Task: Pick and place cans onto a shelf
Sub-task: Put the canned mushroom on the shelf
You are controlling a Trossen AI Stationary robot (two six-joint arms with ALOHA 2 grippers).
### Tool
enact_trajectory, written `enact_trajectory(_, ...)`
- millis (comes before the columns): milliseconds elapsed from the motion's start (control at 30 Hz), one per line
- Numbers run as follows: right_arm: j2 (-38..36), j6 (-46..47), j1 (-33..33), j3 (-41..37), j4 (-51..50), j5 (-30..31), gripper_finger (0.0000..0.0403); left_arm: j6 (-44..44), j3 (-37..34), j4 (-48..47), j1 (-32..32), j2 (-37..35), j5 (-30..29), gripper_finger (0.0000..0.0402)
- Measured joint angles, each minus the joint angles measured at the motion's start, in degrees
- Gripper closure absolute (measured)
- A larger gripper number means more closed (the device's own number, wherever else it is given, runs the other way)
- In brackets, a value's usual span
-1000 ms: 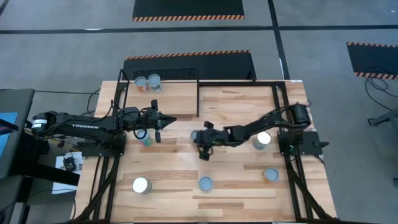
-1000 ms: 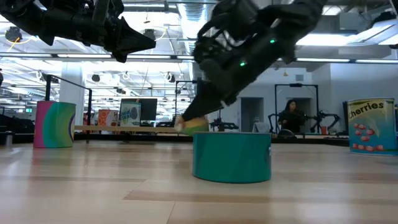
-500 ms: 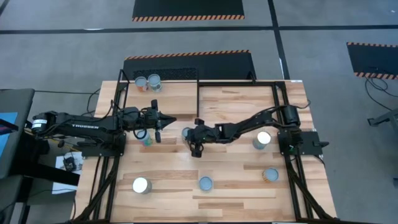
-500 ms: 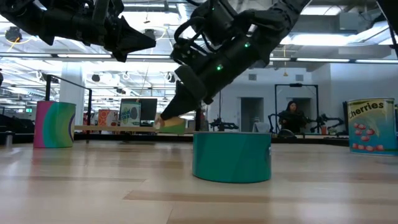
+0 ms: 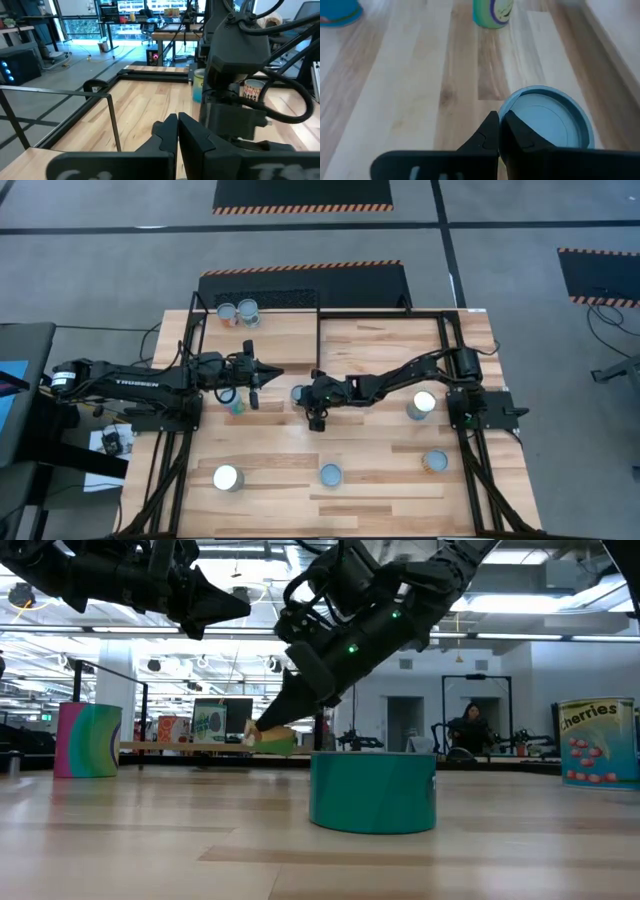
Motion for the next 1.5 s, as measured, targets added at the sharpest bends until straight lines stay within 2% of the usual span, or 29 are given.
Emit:
enact_trajectory(900,0.02,-3.53,-0.11,-0.02,0.11,-0.73,0.0377,0.04,0.0,0.03,0.0,0.0,0.02,0.0398)
enact_trajectory(1167,0.02,-2.48,-0.46,-0.02,0.07,-1.39,0.0359,0.02,-0.02,0.03,0.0,0.0,0.02,0.0398)
enact_trajectory(1500,0.02,-0.96,-0.55,-0.02,-0.37,-1.34,0.0312,0.0,0.0,0.03,0.0,0.0,0.02,0.0398)
